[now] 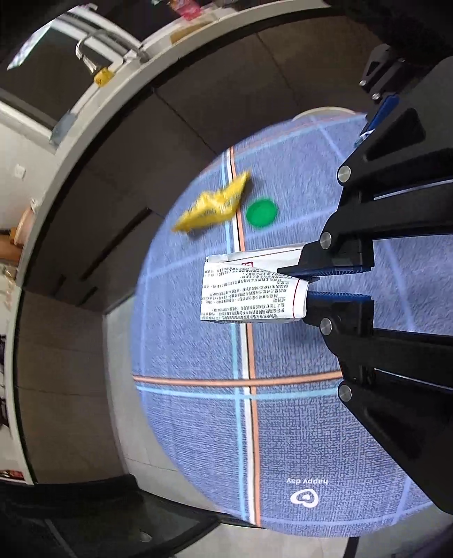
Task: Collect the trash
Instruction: 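Lift the receipt and mentos tube and carry both over the white bin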
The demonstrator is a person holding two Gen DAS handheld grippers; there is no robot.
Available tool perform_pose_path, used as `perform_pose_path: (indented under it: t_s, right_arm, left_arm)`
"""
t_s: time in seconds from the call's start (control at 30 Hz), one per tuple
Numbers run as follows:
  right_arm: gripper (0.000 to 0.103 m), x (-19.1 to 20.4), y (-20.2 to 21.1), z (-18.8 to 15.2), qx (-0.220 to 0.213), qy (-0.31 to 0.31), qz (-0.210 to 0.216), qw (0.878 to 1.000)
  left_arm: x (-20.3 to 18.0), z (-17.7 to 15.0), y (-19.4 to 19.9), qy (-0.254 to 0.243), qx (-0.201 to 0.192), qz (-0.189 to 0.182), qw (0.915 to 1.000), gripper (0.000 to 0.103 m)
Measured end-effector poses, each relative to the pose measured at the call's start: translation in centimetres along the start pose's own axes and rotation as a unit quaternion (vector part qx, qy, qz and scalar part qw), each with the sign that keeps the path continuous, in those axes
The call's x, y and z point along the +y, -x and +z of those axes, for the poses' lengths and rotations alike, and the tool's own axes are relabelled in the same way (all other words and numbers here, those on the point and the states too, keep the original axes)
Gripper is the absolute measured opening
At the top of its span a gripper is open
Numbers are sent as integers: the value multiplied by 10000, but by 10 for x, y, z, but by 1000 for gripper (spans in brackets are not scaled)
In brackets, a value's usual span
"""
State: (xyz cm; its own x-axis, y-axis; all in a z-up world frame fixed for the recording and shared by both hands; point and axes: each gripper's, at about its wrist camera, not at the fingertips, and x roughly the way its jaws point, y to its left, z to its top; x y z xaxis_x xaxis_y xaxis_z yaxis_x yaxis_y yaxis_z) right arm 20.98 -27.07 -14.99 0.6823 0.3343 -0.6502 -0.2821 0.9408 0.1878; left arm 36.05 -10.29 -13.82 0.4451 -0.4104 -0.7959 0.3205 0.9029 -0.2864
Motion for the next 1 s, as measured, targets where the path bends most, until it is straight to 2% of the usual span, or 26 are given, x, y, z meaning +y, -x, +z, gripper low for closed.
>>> perform_pose_path:
  t_s: [0.2, 0.43, 0.73, 1.0]
  right_arm:
    - [17, -7, 43, 3, -476, -170, -114, 9987]
    - [17, -32, 99, -5, -1009, -522, -473, 9924]
    - [17, -86, 144, -33, -1340, -1043, -1103, 9793]
    - [17, -134, 162, -74, -1367, -1573, -1500, 9665]
  left_arm:
    - [-46, -4, 36, -438, -343, -241, 9982, 7]
    - [-115, -15, 64, -1099, -568, -613, 9904, 7]
    - [-193, -33, 55, -1808, -488, -1059, 9766, 7]
    - [-261, -53, 16, -2344, -91, -1300, 9634, 7]
